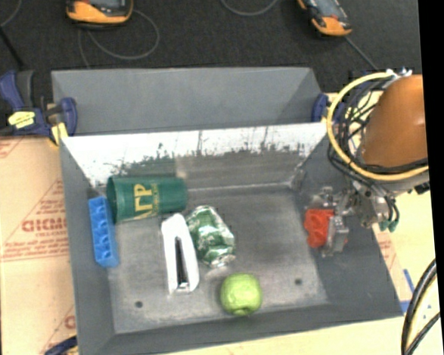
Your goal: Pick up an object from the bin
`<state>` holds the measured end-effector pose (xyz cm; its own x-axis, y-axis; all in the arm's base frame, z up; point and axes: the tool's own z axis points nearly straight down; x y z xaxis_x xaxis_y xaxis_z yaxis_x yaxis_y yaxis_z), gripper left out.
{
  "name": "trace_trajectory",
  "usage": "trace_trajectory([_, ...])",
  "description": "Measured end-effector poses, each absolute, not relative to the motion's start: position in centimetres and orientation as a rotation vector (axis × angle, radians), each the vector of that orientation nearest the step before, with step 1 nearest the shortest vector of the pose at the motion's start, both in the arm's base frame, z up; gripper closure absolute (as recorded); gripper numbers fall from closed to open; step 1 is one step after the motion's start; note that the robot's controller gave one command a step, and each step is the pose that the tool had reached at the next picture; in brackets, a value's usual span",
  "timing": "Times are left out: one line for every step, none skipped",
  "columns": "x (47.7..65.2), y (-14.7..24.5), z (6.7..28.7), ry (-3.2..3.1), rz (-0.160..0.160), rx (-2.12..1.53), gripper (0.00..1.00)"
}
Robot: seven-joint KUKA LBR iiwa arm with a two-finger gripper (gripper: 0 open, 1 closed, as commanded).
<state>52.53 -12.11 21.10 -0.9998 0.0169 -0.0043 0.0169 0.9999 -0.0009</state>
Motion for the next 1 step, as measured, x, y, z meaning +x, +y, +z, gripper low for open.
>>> trace_trajectory([52.52,-12.10,21.07,3.138,-0.001,0.027,0.00])
